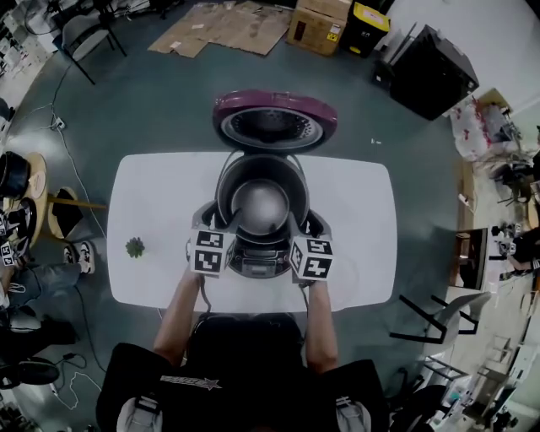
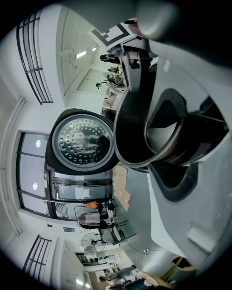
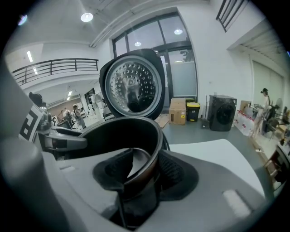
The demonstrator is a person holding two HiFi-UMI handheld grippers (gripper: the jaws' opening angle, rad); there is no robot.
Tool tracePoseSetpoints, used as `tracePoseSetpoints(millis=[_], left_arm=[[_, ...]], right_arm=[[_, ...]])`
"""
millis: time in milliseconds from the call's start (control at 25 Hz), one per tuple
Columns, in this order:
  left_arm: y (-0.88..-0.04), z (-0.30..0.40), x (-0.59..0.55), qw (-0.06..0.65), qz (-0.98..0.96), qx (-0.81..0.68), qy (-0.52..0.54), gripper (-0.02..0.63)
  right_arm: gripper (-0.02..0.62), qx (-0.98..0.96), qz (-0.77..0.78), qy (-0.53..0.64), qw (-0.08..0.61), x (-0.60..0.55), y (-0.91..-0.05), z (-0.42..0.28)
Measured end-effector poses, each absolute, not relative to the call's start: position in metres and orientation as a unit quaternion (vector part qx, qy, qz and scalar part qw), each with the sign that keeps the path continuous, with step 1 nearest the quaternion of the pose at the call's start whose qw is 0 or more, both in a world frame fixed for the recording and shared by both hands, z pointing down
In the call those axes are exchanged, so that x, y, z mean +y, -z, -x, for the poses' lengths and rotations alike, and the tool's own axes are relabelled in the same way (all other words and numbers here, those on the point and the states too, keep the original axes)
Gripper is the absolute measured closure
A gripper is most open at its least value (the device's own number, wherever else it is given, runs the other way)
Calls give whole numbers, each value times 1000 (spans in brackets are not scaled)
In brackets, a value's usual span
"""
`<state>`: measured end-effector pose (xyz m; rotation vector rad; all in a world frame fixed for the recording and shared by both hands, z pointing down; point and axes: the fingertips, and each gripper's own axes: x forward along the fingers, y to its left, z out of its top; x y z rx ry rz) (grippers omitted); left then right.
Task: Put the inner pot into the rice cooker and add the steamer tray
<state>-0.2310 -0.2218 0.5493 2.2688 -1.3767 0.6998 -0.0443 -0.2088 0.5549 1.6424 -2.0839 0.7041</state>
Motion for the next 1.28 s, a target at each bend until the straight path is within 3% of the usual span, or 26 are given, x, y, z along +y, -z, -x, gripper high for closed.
tracePoseSetpoints(millis=[680,1280], left_arm=[[-576,228,-224,237,-798,-472,-290,360],[-587,232,-220,244,-797,-465,-298,341]], right_arm=[[397,-734,-557,-301,245,-213,-584,48],[365,-731,-555,-322,231,-211,-590,45]])
